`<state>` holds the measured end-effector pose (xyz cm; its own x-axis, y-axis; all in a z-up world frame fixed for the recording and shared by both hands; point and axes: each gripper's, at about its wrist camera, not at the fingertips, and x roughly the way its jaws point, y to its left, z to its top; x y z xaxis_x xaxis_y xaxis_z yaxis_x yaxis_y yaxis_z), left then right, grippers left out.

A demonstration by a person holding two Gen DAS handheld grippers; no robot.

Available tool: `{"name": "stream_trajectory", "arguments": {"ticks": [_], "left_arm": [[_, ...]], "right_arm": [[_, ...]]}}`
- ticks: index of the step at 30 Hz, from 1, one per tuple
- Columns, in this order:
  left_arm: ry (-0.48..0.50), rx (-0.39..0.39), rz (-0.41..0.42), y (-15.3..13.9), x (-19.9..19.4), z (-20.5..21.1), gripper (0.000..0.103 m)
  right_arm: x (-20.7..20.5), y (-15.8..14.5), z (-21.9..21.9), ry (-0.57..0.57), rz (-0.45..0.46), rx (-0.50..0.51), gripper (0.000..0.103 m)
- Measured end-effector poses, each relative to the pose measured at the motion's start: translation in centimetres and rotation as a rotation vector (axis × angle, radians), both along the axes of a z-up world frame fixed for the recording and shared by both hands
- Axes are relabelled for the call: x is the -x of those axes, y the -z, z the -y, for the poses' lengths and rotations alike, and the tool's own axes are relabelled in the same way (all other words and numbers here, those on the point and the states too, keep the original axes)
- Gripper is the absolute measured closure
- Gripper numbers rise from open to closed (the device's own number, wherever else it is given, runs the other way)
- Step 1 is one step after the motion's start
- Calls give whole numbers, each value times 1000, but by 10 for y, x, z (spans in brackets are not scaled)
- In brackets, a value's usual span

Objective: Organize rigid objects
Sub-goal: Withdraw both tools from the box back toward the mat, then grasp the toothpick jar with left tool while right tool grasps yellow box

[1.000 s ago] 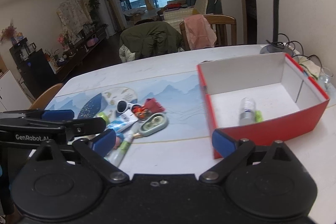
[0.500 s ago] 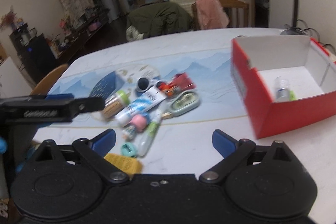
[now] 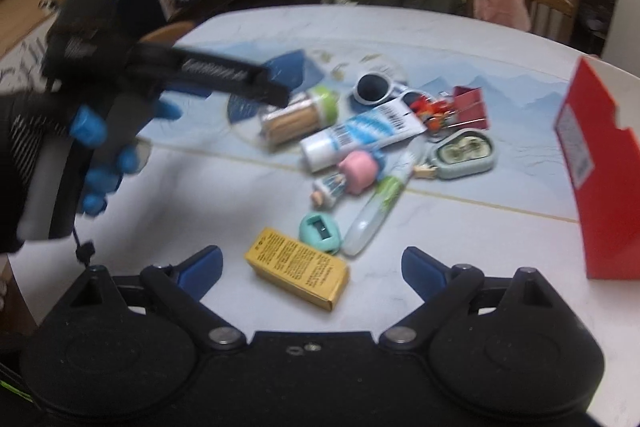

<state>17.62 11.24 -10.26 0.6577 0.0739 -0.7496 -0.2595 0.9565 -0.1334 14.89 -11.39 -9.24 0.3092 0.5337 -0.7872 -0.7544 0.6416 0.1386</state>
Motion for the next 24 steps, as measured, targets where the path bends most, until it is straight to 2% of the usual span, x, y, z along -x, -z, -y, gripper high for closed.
{"name": "stream_trajectory", "arguments": {"ticks": [9,17,19,22,24], "left_arm": [[1,21,-57,27,-29,-11,0],[57,35,-77,38,-46,-12,2],[66,38,-86,40,-49,-11,12],[77,49,-95,43,-52,-12,20],[86,56,-91,43,-52,-11,25]], "right_arm": [[-11,35,-28,-113,-20,103,16],[-17,45,-38,-209,-13,128,26],[-19,47,-39,-223,-27,131,32],[-16,47,-39,-243,-24,134,38],[-13,45,-39,-257,-29,132,48]]}}
